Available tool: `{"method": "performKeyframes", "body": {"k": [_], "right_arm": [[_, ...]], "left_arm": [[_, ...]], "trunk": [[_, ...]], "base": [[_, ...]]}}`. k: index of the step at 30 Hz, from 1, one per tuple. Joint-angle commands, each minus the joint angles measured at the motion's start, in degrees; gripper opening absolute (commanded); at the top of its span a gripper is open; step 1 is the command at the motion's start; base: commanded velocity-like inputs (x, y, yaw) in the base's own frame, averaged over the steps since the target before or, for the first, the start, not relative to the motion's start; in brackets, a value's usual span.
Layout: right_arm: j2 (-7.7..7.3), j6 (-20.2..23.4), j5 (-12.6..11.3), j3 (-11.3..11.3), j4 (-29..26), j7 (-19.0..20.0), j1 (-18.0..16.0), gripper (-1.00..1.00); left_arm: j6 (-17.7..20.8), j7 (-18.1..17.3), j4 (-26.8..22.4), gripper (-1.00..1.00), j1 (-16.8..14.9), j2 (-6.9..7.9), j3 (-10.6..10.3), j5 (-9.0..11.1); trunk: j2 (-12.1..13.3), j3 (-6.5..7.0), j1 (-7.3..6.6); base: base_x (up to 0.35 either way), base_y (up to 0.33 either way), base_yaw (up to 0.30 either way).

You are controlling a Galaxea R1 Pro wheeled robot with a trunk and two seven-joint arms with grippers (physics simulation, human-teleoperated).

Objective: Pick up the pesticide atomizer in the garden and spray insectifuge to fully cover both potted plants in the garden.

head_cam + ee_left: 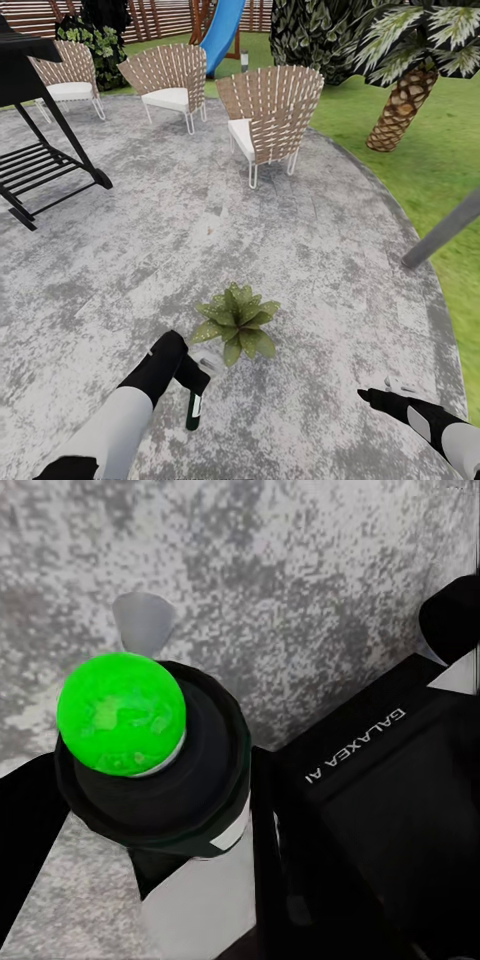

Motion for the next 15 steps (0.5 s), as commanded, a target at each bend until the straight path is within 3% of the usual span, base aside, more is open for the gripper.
{"method": "performKeyframes", "body": {"k": [1,5,15], "right_arm": [[-0.05,0.30,-0.61,0.41,-0.08,0.14,0.00,1.00],[-0.05,0.30,-0.61,0.41,-0.08,0.14,0.00,1.00],[-0.05,0.30,-0.60,0.46,-0.08,0.14,0.00,1.00]], "left_arm": [[0.09,-0.48,-0.08,-1.00,-0.03,-0.06,1.06,-0.50],[-1.06,-0.47,-0.11,-1.00,-0.03,-0.06,4.29,-0.49],[-1.25,-0.46,-0.11,-1.00,-0.03,-0.06,4.85,-0.49]], "trunk": [[-0.02,-0.10,-0.01],[-0.02,-0.34,-0.01],[-0.02,-0.95,-0.01]], "base": [[0.000,0.000,0.196],[0.000,0.000,0.200],[0.073,-0.044,0.202]]}}
